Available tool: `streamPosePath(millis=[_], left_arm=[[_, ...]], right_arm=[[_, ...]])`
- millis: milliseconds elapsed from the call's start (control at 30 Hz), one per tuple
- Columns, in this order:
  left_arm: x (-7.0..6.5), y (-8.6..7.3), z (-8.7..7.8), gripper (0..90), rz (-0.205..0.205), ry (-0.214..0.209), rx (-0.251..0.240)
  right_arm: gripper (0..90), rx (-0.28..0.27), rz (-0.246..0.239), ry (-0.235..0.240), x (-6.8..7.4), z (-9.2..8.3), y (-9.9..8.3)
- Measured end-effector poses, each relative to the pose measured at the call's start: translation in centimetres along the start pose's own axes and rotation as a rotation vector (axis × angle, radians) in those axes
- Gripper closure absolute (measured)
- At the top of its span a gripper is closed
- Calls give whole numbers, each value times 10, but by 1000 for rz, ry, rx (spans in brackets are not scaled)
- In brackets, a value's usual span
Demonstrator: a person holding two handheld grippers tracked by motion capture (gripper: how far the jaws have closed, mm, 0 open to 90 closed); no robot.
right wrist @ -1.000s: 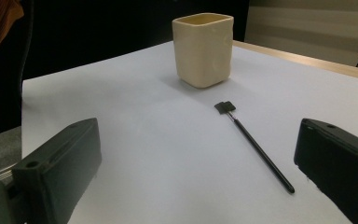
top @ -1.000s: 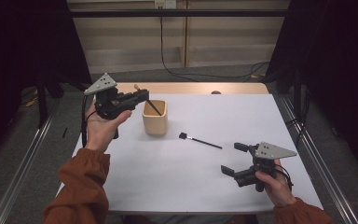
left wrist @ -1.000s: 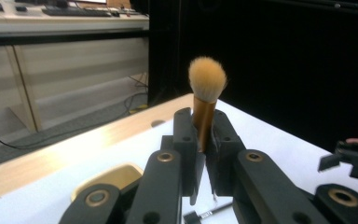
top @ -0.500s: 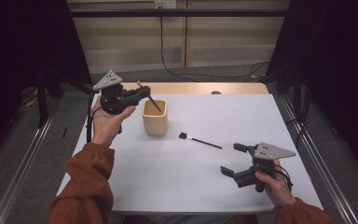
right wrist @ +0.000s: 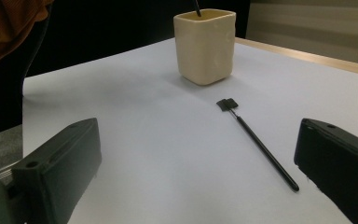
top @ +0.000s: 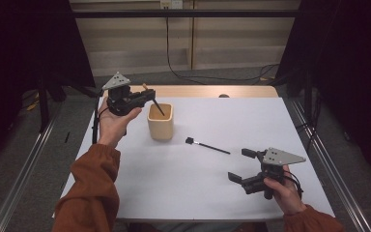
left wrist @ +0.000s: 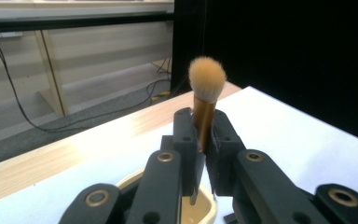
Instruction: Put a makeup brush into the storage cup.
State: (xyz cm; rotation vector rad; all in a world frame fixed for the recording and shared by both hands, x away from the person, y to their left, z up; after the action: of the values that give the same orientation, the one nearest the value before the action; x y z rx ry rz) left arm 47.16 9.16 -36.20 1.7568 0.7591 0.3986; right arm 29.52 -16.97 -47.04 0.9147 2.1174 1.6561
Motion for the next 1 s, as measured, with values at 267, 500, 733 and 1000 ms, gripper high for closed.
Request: streamPosePath(millis=[267, 500, 733, 1000], left_arm=[[3, -12, 11, 839, 14, 4, 26], [6, -23, 14, 839, 1, 2, 46], [7, -35, 18, 839, -15, 3, 63], [10, -45, 19, 838, -30, 5, 69]], right_arm=[[0, 2, -2, 5, 2, -1, 0], [0, 4, -1, 3, 1, -1, -1], [0, 3, -2, 3, 1, 0, 0], [0, 1, -1, 2, 1, -1, 0]])
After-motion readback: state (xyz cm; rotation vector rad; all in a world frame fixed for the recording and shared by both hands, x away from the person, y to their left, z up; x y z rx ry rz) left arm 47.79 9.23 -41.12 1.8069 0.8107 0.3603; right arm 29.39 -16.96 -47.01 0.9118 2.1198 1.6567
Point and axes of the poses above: each handheld gripper's, and its own axes: z roughly forward along the jaws, y roughly out of its top, x roughly to its left, the point moved 10 cm from there along z, roughly forward along the jaws, and after that the axes turned 1 degree about z, right-handed, at the moved point
